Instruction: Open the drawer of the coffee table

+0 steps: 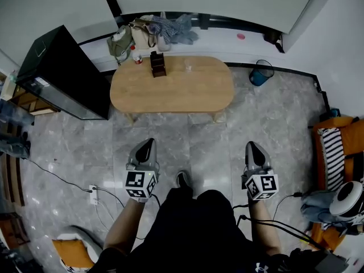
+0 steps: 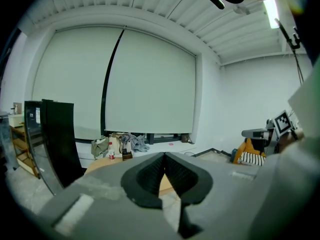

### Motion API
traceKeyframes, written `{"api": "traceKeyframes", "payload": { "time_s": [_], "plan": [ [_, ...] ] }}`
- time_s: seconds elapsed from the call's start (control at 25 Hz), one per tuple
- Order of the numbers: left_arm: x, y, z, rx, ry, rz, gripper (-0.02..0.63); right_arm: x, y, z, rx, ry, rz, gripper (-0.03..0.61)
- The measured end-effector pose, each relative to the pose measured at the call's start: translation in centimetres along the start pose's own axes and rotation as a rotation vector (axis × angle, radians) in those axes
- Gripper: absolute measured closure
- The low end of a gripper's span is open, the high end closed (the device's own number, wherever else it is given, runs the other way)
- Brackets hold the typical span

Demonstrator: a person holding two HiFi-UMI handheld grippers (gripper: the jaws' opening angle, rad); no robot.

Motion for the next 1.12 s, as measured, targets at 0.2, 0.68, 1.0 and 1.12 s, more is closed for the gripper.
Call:
{"api": "traceKeyframes", "payload": {
  "time_s": [0.2, 0.68, 1.0, 1.12],
  "plan": [
    [-0.8, -0.7, 3.3, -0.033, -0.034, 0.015, 0.612, -1.0, 0.8, 2.5, 0.004, -0.051, -0.017, 0.575],
    [-4.9, 0.5, 15.1, -0.042, -0.193, 0.07, 0.612, -6.0, 9.2, 12.2, 0.054, -0.15, 0.008, 0.575],
    [-9.8, 2.2, 22.8, -0.057, -0.249, 0.001, 0.59, -13.7, 15.0, 19.3, 0.083, -0.232, 0.072, 0.575],
    [-13.3, 1.3, 25.8, -0.064, -0.275, -0.051, 0.58, -16.8, 16.5, 22.3, 0.091, -0.27, 0.071, 0.575]
  ]
}}
Point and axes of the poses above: the fingertips, and each gripper's own axes: z forward along the fingers, y to its right, x out of its top, the point moved 1 cm from there along -z, backward along the fingers, and after that the axes turned 8 degrees about -y, right-handed, at the moved point
